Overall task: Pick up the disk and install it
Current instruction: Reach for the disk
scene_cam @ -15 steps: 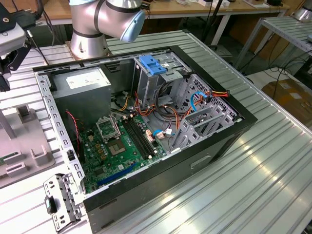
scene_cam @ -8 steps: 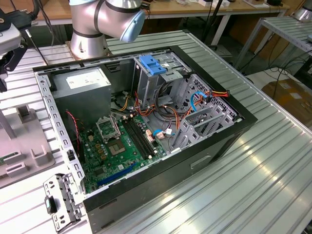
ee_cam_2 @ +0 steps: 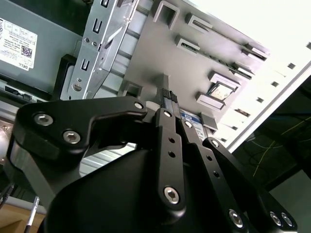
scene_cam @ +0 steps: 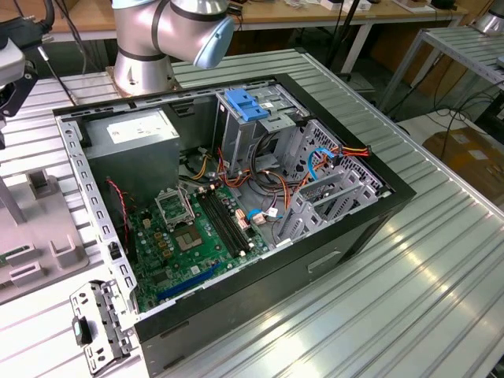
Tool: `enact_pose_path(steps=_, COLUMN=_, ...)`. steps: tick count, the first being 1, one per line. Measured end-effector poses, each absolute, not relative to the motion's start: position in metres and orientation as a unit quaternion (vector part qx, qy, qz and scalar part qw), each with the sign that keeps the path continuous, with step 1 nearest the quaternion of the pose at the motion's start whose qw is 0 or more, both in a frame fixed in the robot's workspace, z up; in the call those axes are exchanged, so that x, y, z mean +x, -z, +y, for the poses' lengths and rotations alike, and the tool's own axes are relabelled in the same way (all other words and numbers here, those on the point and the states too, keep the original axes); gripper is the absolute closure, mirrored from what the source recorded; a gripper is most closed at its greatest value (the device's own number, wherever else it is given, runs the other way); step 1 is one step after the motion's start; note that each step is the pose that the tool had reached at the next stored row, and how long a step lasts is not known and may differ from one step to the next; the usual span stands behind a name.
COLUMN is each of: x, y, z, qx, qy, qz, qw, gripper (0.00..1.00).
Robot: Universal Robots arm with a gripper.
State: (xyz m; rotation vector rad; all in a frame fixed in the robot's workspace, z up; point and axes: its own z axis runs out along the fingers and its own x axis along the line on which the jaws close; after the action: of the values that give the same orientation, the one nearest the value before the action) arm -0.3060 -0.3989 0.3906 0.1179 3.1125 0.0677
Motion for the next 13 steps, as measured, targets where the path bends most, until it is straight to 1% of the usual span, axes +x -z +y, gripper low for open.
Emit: enact_pose_path(steps=13, x=-0.320, y=-0.389, z=-0.399, qx=0.038, qy=-0.022, qz=0.999, qw=0.013, gripper=0.89)
